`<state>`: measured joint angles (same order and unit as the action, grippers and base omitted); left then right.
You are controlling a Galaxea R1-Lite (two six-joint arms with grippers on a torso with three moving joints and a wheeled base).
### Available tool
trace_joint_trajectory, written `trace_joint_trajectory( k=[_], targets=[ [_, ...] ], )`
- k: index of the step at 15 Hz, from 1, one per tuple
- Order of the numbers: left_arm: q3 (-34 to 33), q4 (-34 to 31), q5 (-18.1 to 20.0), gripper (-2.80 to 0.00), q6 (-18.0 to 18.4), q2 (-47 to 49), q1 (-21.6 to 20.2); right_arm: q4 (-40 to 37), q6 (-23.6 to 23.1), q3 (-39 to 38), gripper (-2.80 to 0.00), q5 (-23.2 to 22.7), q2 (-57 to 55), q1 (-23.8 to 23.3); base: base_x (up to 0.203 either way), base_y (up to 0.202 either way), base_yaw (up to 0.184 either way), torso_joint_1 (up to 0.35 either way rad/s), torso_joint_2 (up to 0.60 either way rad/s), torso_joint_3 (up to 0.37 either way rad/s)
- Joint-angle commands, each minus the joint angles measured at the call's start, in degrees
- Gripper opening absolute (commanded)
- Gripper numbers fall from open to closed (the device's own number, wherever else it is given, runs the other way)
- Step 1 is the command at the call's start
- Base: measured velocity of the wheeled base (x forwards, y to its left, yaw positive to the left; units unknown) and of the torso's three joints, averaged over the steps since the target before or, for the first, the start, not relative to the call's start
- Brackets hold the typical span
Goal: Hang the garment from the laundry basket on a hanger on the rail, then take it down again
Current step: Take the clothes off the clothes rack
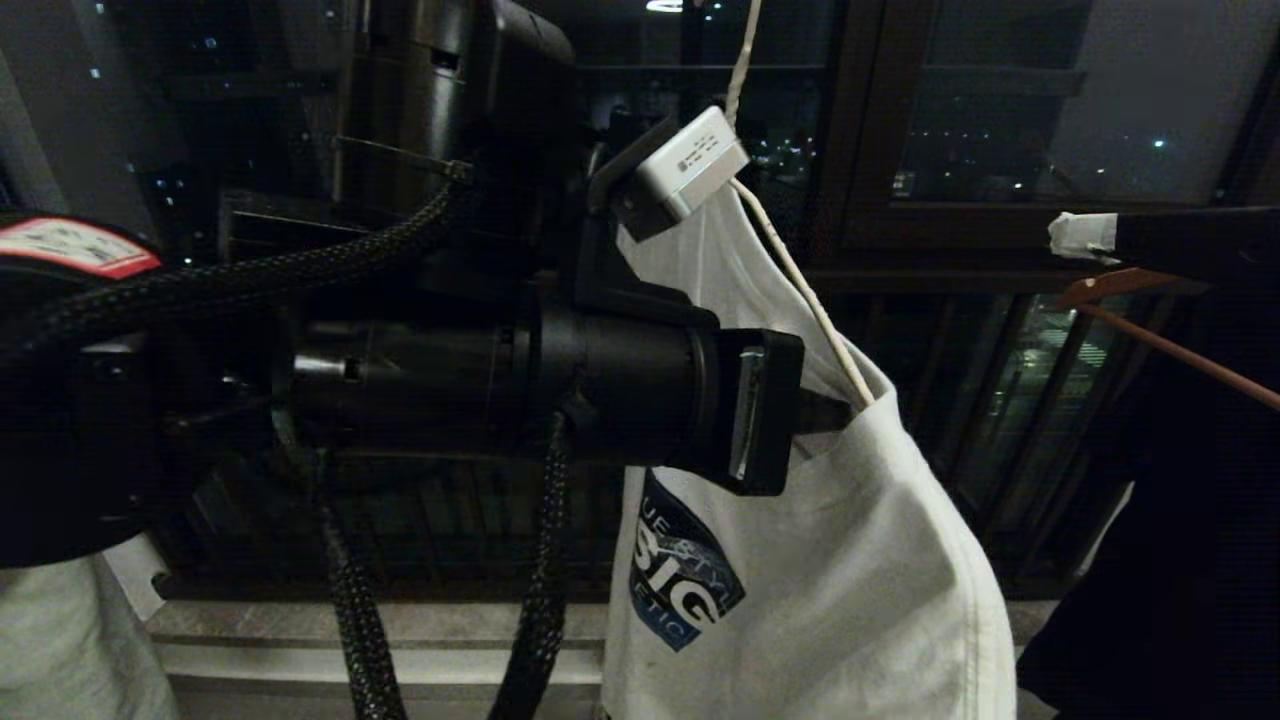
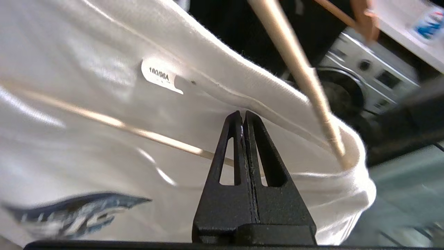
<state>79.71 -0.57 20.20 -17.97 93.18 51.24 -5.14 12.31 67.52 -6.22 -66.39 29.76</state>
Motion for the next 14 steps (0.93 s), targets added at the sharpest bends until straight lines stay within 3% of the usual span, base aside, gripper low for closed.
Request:
trace_joint_trajectory(
  k=[1, 14],
  targets=[
    [0.97, -0.05, -3.5, -2.8, -0.07, 1.91, 0.0, -0.04, 0.02, -0.02, -2.8, -0.03, 0.21, -0.05, 0.0, 0.0, 0.0, 0.0, 0.0, 0.0],
    [-5.06, -1.55, -12.86, -2.8, 0.43, -13.54, -0.17, -0.04, -0.1, 0.06, -2.8, 0.42, 0.47, -0.14, 0.0, 0.0, 0.0, 0.0, 0.0, 0.0]
  ],
)
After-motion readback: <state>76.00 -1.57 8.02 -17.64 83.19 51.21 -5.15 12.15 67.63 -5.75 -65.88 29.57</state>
